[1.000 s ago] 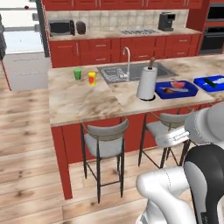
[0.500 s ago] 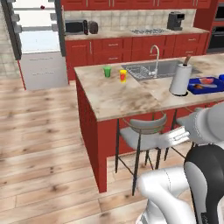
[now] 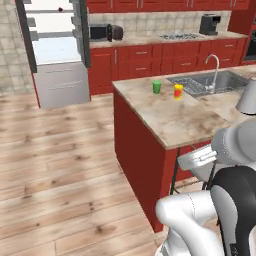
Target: Gather the bell pepper and cucumber from the fridge and place them on a tray on the dining counter. Then gather the chicken drumstick and steak from the fridge and place them on the other tray.
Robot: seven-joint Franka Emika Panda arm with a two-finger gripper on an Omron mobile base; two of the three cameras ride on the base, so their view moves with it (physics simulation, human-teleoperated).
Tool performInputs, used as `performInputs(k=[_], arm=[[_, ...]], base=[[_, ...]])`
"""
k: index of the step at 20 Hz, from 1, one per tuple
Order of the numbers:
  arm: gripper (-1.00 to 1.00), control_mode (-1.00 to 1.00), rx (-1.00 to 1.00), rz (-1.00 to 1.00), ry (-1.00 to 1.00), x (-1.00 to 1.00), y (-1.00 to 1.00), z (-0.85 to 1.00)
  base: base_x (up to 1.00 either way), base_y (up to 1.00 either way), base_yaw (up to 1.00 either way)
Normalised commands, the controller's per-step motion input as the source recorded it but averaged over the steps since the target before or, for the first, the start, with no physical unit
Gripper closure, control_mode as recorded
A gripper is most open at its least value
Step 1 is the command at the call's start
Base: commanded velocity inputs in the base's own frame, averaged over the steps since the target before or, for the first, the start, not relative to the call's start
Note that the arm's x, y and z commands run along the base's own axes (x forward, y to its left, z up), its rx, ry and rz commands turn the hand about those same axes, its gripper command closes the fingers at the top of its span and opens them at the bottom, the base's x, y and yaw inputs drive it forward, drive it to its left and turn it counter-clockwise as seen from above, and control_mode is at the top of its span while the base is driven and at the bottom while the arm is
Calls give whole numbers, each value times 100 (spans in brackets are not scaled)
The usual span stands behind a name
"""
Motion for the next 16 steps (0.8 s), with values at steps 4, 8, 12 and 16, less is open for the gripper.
performInputs(k=[4, 8, 12, 16], arm=[[-100, 100, 0, 0, 0, 0, 0, 0], [-100, 100, 0, 0, 0, 0, 0, 0], [-100, 100, 0, 0, 0, 0, 0, 0], [-100, 100, 0, 0, 0, 0, 0, 0]], base=[[82, 100, -16], [92, 100, -17], [100, 82, -7], [100, 47, 0]])
